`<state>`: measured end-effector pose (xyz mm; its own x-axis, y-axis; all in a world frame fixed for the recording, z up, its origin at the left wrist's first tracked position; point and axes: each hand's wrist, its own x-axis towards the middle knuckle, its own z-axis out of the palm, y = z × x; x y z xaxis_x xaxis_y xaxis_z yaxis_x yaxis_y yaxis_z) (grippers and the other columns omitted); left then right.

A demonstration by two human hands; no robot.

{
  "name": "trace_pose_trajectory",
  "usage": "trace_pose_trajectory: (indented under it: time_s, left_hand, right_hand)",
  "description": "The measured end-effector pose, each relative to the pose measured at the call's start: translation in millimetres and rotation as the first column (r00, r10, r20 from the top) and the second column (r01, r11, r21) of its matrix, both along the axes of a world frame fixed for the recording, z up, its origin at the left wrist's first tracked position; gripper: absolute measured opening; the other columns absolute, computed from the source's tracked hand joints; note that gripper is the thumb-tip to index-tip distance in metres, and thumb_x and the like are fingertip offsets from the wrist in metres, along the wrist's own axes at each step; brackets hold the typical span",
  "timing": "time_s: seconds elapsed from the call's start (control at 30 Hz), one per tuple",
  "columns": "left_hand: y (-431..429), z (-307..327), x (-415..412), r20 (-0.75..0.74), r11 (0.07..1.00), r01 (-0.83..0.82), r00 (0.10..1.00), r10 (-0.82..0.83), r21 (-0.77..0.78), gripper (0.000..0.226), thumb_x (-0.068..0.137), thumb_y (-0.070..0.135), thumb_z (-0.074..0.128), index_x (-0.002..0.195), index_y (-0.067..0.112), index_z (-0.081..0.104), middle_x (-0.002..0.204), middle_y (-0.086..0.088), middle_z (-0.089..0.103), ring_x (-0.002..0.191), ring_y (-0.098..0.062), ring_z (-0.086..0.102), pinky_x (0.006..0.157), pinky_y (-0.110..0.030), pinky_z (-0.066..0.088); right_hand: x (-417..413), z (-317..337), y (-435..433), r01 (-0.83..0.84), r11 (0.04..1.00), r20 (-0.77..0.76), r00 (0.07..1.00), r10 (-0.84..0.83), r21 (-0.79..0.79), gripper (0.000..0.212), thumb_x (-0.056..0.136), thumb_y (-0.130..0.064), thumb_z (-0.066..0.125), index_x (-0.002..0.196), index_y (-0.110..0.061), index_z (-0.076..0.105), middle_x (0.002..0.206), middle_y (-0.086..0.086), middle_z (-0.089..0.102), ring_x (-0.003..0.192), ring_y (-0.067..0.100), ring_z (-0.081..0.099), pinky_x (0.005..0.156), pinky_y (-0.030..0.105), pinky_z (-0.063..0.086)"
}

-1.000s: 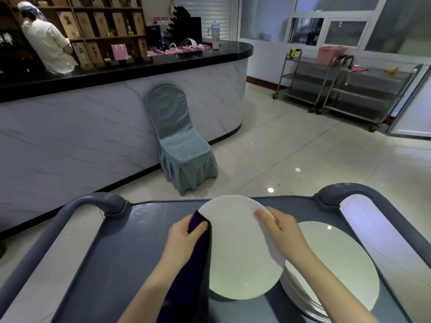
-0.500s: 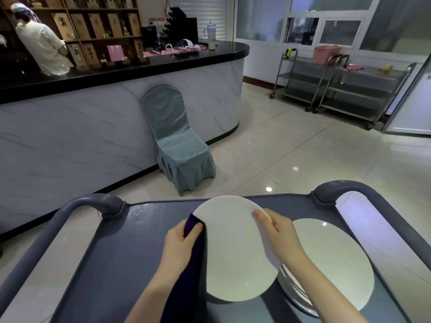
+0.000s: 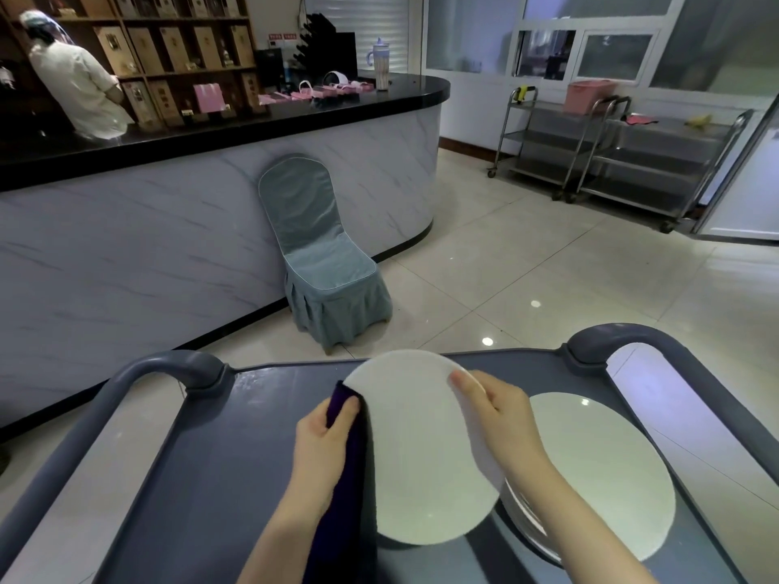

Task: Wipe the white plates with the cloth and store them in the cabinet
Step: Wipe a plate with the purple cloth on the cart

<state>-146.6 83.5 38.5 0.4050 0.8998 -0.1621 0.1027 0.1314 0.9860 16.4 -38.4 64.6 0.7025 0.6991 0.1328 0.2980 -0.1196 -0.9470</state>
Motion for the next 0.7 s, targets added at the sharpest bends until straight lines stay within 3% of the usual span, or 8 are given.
trace_pose_trajectory:
  time_s: [0.1,0.17,0.23,0.33,0.4,0.47,0.57,0.7]
  left_hand:
    - [-9.4,-12.3,4.5,0.054,0.949,-0.187,0.977,0.207,-0.253,0.026,0.097,0.029,0.059,0.091,0.007,0.071,0.084,-0.005,0.074,0.078,-0.019,0.065,0.075,-0.036,0.054]
    - [-8.6,-15.2,4.9,0.048,0.931,-0.223,0.968,0.247,-0.290,0.027,0.097,0.028,0.060,0.090,0.004,0.070,0.081,-0.006,0.071,0.074,-0.018,0.061,0.069,-0.034,0.052]
    - [-1.6,-13.9,1.3,0.045,0.950,-0.217,0.971,0.233,-0.225,0.026,0.097,0.026,0.060,0.087,0.005,0.070,0.077,-0.004,0.071,0.072,-0.017,0.060,0.068,-0.032,0.050]
    - [12.0,-4.4,-7.2,-0.001,0.988,-0.153,0.988,0.153,0.034,0.022,0.095,0.021,0.061,0.079,0.007,0.069,0.069,0.001,0.069,0.064,-0.006,0.058,0.063,-0.021,0.047]
    - [18.7,6.2,-7.0,-0.096,0.970,-0.008,0.995,0.032,0.242,0.021,0.091,0.016,0.066,0.071,0.008,0.065,0.061,0.005,0.064,0.055,0.000,0.052,0.053,-0.013,0.040]
    - [21.7,13.6,-1.4,-0.217,0.894,0.222,0.965,-0.146,0.388,0.022,0.087,0.015,0.072,0.067,0.010,0.063,0.058,0.008,0.059,0.054,0.001,0.048,0.053,-0.015,0.036]
    - [19.7,17.3,6.5,-0.337,0.787,0.439,0.889,-0.309,0.434,0.022,0.086,0.018,0.073,0.067,0.027,0.064,0.059,0.016,0.061,0.056,0.004,0.050,0.056,-0.014,0.036]
    - [12.4,13.8,3.4,-0.273,0.864,0.350,0.926,-0.261,0.361,0.018,0.090,0.019,0.068,0.072,0.018,0.067,0.067,0.003,0.068,0.059,0.000,0.055,0.059,-0.017,0.040]
  right_hand:
    - [-28.7,-16.2,5.4,0.326,0.940,-0.319,0.906,-0.279,0.101,0.046,0.100,-0.026,0.055,0.059,-0.012,0.039,0.058,-0.008,0.038,0.059,0.011,0.033,0.059,0.030,0.029]
    - [-36.5,-27.5,6.1,0.378,0.922,-0.358,0.875,-0.325,0.085,0.044,0.102,-0.027,0.051,0.060,-0.017,0.042,0.058,-0.011,0.043,0.059,0.012,0.037,0.059,0.030,0.032]
    - [-30.4,-29.0,2.9,0.240,0.971,-0.308,0.924,-0.227,0.005,0.035,0.102,-0.029,0.048,0.071,-0.015,0.054,0.068,-0.008,0.056,0.066,0.011,0.050,0.062,0.027,0.040]
    - [-3.8,-19.2,-0.4,0.020,0.999,-0.188,0.982,-0.026,-0.032,0.017,0.098,-0.032,0.056,0.087,-0.022,0.064,0.081,-0.010,0.068,0.077,0.009,0.060,0.068,0.018,0.046]
    - [13.5,-5.4,4.9,-0.114,0.990,-0.027,0.993,0.112,-0.082,0.007,0.095,-0.034,0.061,0.091,-0.031,0.066,0.088,-0.005,0.070,0.079,0.014,0.061,0.073,0.022,0.046]
    - [18.0,5.2,15.3,-0.302,0.927,0.130,0.933,0.336,-0.224,0.014,0.096,-0.037,0.059,0.083,-0.035,0.064,0.082,-0.006,0.068,0.076,0.016,0.060,0.074,0.028,0.047]
    - [8.6,5.5,25.2,-0.387,0.847,0.261,0.831,0.492,-0.364,0.040,0.098,-0.042,0.055,0.062,-0.027,0.046,0.058,-0.010,0.045,0.057,0.006,0.040,0.057,0.023,0.031]
    - [12.8,-2.3,18.9,-0.334,0.911,0.274,0.877,0.395,-0.241,0.048,0.097,-0.040,0.058,0.063,-0.010,0.043,0.058,-0.005,0.036,0.058,0.005,0.031,0.056,0.025,0.026]
